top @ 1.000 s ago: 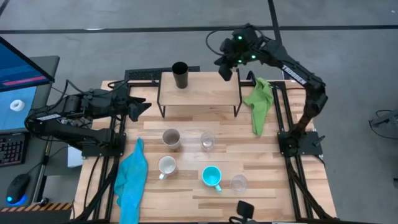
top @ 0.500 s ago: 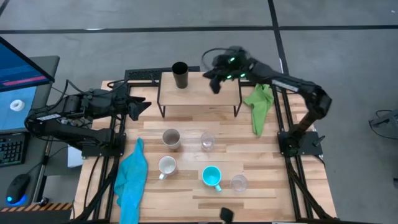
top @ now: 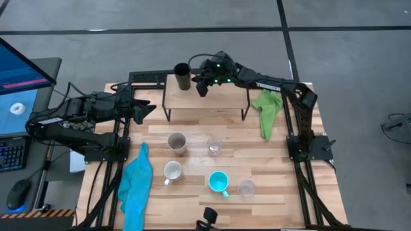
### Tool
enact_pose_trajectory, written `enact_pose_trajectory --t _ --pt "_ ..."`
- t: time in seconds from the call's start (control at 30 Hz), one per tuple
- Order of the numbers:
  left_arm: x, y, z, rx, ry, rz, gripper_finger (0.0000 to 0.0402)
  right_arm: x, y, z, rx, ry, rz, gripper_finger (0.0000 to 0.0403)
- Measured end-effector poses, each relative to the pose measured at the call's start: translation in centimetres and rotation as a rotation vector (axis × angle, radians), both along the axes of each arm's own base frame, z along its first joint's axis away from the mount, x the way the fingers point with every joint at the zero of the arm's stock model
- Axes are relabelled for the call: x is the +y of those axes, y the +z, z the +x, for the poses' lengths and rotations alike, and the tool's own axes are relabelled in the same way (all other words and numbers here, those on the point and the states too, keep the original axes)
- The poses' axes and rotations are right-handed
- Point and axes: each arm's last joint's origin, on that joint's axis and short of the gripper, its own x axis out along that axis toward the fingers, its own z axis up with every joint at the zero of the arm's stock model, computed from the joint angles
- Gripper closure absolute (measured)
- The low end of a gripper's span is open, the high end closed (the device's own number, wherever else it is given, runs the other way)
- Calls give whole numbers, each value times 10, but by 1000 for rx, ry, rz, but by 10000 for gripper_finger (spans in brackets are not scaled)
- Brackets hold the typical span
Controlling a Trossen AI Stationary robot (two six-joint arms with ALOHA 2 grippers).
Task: Stack small to large cups/mugs on shelf
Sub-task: Put the black cup on the shelf, then put the white cup on the shelf
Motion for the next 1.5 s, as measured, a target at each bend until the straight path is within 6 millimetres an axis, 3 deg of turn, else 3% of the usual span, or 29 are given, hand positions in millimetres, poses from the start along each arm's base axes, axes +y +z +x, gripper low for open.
enact_pose_trajectory --t 0.37,0.7,0.97,1.3,1.5 --pt "0 0 0 4 -4 8 141 -9 -13 21 4 5 12 397" --pt "0 0 0 7 -10 12 141 -10 -12 19 21 1 21 397" --pt "0 0 0 7 -12 11 141 -9 -9 4 124 8 39 397" --pt "0 0 0 7 -12 10 141 -12 11 -18 168 0 25 397" --pt "0 0 0 7 -12 11 141 -1 41 -41 187 15 -8 397"
